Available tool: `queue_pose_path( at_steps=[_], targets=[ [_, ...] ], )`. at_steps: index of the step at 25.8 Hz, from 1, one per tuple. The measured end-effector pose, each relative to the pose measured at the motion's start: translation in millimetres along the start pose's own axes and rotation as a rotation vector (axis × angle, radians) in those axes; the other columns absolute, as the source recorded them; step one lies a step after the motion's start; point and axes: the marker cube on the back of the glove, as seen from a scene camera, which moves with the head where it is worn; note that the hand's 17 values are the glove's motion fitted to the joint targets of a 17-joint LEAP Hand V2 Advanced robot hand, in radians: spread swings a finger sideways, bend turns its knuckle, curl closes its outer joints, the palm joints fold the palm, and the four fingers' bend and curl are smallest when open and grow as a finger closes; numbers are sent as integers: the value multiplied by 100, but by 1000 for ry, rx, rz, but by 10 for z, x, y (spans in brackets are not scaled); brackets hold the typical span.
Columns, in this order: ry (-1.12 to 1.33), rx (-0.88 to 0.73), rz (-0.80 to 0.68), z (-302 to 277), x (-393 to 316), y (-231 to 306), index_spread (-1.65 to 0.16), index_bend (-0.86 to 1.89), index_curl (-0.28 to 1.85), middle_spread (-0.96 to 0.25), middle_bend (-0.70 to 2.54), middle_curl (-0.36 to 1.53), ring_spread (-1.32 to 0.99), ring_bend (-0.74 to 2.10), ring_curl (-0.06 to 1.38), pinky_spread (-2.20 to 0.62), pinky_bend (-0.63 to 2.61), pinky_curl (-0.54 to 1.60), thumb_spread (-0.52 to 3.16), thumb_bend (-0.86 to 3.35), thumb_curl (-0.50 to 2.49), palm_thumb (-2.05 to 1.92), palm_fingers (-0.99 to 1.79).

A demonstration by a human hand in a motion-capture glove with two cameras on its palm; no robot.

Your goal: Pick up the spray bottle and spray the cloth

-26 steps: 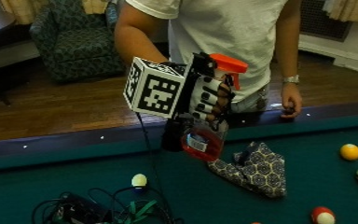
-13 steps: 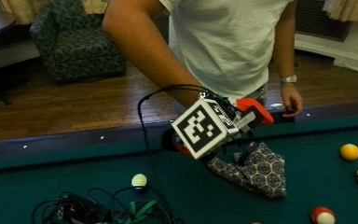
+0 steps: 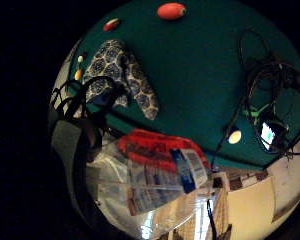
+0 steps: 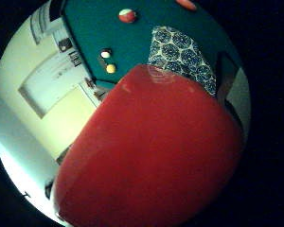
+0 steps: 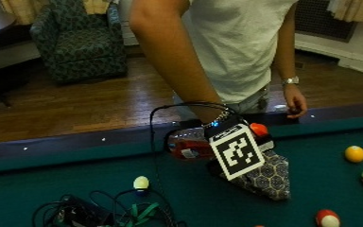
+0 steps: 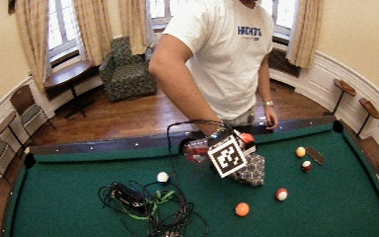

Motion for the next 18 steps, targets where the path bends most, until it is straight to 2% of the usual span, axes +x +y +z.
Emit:
queue_pose_path(
  at_steps=[10, 18],
  targets=[
    [227, -178, 156, 492, 284, -122, -28, 25, 59, -18, 59, 53, -20, 65, 47, -25, 43, 39, 42, -3, 80, 90, 135],
    [321, -254, 262, 678, 439, -266, -28, 24, 60, -17, 59, 53, -20, 66, 47, -25, 44, 40, 43, -3, 81, 90, 135]
  ],
)
